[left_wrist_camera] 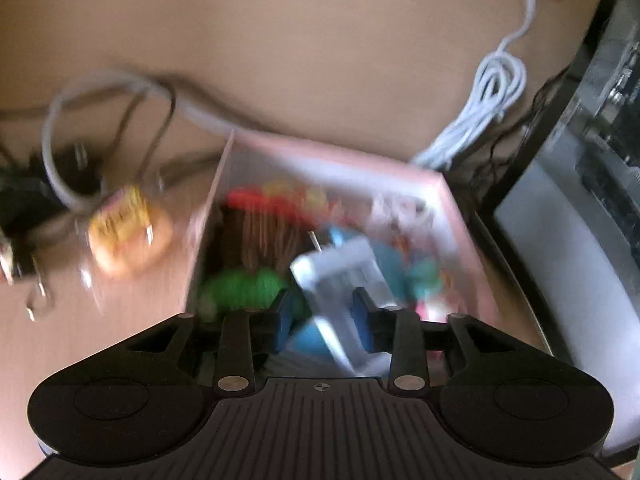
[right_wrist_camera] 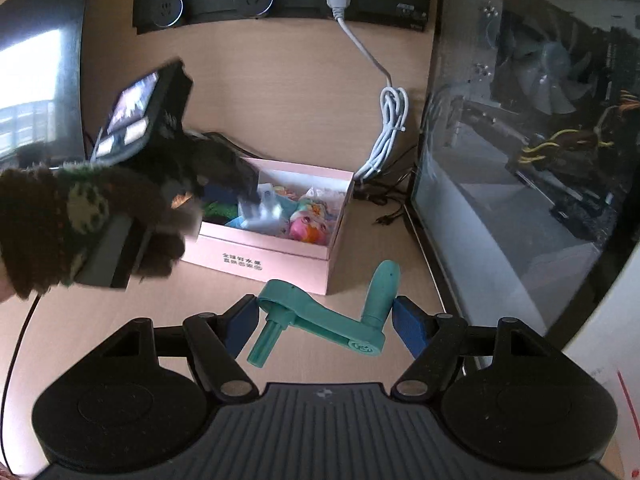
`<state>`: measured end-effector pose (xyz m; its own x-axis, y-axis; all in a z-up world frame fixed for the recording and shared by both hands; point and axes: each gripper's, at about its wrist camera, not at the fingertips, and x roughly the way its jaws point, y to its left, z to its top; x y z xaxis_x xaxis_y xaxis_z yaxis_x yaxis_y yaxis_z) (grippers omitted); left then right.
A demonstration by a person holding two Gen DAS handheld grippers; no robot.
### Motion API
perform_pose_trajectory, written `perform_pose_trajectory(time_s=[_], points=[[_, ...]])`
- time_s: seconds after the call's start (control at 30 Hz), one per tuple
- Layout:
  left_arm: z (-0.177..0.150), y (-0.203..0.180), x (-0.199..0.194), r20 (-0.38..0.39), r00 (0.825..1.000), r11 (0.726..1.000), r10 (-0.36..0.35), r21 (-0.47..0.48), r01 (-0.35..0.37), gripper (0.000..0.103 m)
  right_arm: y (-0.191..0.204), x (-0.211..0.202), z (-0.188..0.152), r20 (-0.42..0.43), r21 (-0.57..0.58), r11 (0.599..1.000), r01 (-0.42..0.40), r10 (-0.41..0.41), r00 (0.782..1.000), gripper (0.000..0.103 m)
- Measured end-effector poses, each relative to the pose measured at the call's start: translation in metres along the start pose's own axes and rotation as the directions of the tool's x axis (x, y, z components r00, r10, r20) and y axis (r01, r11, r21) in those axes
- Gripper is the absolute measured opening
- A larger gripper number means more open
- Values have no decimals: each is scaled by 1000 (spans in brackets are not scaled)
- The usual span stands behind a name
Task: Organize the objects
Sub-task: 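Carry the charger into the pink box with the left gripper while the right drops the teal crank toy in, then grasp the wrapped bread roll with the left gripper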
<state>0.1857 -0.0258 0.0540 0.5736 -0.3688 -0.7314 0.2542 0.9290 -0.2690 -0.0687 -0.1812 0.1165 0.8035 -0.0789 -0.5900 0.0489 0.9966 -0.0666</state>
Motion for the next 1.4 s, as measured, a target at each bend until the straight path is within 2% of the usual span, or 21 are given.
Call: perform_pose_trajectory(time_s=[0.07, 0.2, 0.3, 0.4, 0.47, 0.5, 0.57, 0.63, 0.7, 0.8, 0.87, 0.93, 1.03, 1.13, 1.23, 1.33, 1.4], points=[[-6, 5, -12, 20, 1000, 1000, -6, -14, 6, 36, -6, 9, 5, 2, -5, 1000, -18, 18, 1000, 74], [-17, 19, -62, 176, 984, 998, -22, -46, 30, 36, -18, 25, 30, 26, 28, 997, -71, 70, 997, 74], [-26, 37, -96, 230, 973, 994, -17, -104, 42, 36, -25, 44, 73, 63, 98, 984, -146, 140, 988, 74], [-46, 63, -117, 232, 972, 985, 23, -169, 17, 36, -25, 74, 124, 105, 169, 964, -206, 190, 976, 74], [-62, 86, -130, 206, 977, 976, 58, -219, -12, 36, -22, 107, 150, 93, 189, 957, -219, 204, 974, 85], [-70, 97, -133, 192, 978, 970, 78, -241, -30, 36, -22, 124, 158, 66, 212, 951, -226, 217, 974, 86], [-89, 123, -145, 167, 977, 957, 128, -278, -78, 36, -23, 146, 164, 27, 274, 941, -198, 198, 980, 86], [-103, 146, -150, 147, 975, 945, 169, -305, -117, 36, -18, 148, 160, 20, 266, 946, -183, 184, 983, 86], [-107, 158, -151, 147, 974, 945, 174, -302, -124, 36, -8, 145, 150, 8, 259, 948, -183, 188, 982, 86], [-98, 160, -144, 184, 971, 972, 151, -209, -111, 36, 10, 140, 132, -27, 222, 956, -191, 202, 979, 86], [-87, 155, -135, 221, 961, 983, 164, -115, -141, 36, 26, 129, 112, -38, 164, 970, -178, 187, 982, 86], [-73, 148, -126, 242, 954, 985, 175, -29, -173, 36, 43, 116, 92, -48, 85, 983, -164, 169, 984, 86], [-47, 133, -105, 245, 962, 986, 124, 79, -148, 36, 64, 94, 62, -67, -9, 992, -128, 127, 990, 86], [-17, 115, -73, 213, 973, 970, 83, 208, -129, 38, 76, 78, 38, -110, -37, 992, -123, 118, 987, 86], [6, 104, -42, 176, 979, 947, 101, 284, -149, 37, 85, 62, 16, -139, -51, 992, -113, 105, 985, 86], [22, 94, -14, 144, 982, 911, 123, 376, -169, 37, 90, 49, -2, -152, -72, 992, -104, 92, 984, 86], [27, 89, 5, 93, 986, 896, 138, 413, -164, 40, 92, 43, -13, -156, -95, 992, -83, 67, 985, 86]])
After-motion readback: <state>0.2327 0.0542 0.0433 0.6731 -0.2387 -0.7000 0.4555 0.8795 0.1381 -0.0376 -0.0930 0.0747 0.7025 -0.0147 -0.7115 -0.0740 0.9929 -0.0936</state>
